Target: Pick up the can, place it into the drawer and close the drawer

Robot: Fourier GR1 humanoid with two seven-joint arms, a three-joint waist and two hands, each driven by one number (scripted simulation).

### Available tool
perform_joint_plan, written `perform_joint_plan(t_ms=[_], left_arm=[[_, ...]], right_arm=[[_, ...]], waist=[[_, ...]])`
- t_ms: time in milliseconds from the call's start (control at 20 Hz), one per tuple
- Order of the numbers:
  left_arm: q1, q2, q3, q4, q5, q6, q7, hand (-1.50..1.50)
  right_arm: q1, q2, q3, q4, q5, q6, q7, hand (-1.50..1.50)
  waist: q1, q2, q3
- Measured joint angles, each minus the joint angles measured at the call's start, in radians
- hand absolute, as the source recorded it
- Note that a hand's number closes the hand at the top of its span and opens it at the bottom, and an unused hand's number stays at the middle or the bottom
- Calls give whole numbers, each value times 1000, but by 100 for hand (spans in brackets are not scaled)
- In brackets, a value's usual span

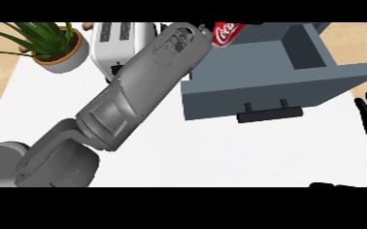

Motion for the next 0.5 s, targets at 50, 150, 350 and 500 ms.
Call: perform_joint_plan(t_ms=[50,150,350,500], left_arm=[[-3,0,-8,8,3,0,-4,150],[9,0,-29,17,7,6,-23,150],[10,0,-64,32,17,30,-29,-150],[28,0,-78,40,32,50,-42,-150]], right_arm=[[-8,-5,-2,6,2,0,-1,-150],[-21,-9,2,5,3,-2,10,-150],[-41,-16,2,19,7,-4,15,-150],[-51,-21,1,29,8,-3,13,-150]], waist=[[-2,1,0],[-5,3,0],[-12,4,0],[-15,6,0]])
